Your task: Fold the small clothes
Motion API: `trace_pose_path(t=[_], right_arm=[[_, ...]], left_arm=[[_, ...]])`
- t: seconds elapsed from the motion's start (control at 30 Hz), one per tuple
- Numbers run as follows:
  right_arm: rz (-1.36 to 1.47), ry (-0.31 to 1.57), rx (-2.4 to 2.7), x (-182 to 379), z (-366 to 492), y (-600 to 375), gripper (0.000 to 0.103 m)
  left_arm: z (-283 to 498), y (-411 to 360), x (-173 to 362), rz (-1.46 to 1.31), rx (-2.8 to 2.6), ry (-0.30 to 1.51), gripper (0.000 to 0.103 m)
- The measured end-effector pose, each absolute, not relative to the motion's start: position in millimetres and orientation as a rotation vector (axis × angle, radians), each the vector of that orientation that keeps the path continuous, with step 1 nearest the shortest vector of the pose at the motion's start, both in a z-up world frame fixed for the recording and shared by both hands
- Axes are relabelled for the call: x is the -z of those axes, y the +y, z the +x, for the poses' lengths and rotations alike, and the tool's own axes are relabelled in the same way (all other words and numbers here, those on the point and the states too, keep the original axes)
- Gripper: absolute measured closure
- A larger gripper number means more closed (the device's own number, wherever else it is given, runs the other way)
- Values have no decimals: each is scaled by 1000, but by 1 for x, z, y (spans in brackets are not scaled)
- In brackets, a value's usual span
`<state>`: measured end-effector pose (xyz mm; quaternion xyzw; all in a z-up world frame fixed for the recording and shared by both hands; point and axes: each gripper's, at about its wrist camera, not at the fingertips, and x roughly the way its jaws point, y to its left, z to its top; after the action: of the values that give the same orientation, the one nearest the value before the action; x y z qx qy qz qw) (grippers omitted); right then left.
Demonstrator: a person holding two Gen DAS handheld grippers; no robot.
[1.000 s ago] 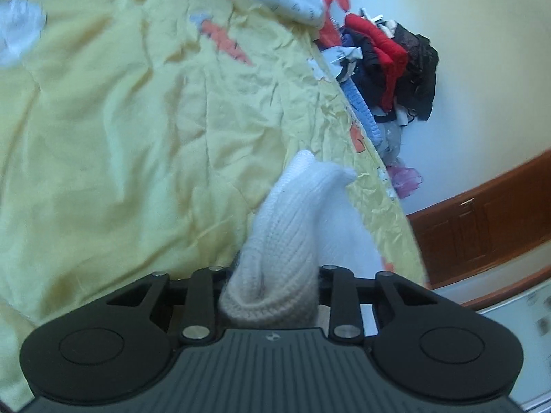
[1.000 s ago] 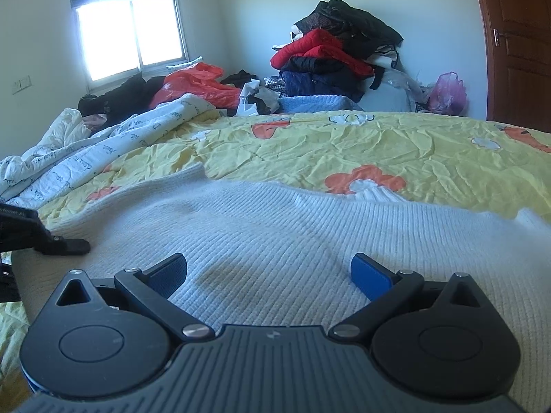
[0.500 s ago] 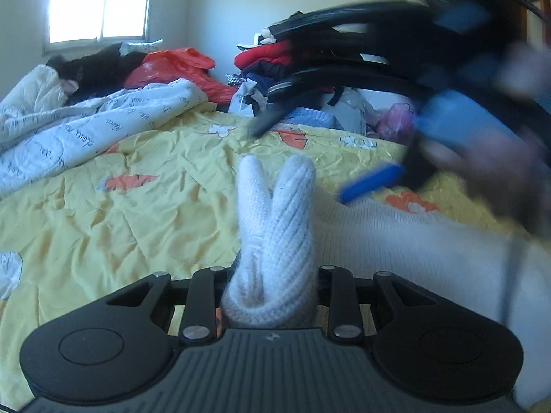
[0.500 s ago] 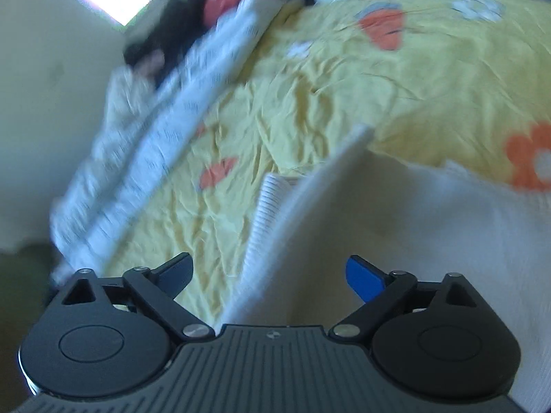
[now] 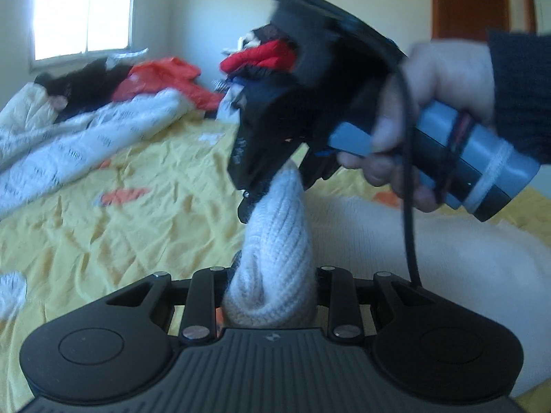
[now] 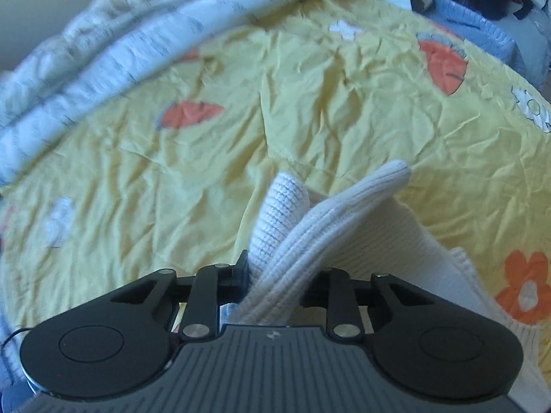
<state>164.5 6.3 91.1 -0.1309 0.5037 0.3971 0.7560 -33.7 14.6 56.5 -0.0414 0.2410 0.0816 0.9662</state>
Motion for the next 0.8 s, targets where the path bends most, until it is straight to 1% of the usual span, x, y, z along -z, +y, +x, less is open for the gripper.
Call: trace_pose_path(t=[0.1,0.23,0.4,0.53,0.73,0.77,0.8], right_arm=[[-208,1056,-922,-117,169,-30,77],[-158,992,-930,-153,165,-102,77],[-86,952,-861,-169,155,-205,77],[-10,969,-768,-150,148,-287,77],[111,1035,-648,-88,139,-361,77],[155,1053,-637,-75,141,-371,76],[196,1057,-634,-65,140,-375,68]], left_arm=[[-40,-6,-75,-44,-105,435,75],[-42,-47,-96,-3,8,379,75],[-43,-115,-106,58,174,339,75],[-40,-174,-94,112,292,367,75],[-33,-238,-49,219,377,459,75],[-31,-244,-41,239,379,470,75],[-30,-249,-33,271,379,472,73]])
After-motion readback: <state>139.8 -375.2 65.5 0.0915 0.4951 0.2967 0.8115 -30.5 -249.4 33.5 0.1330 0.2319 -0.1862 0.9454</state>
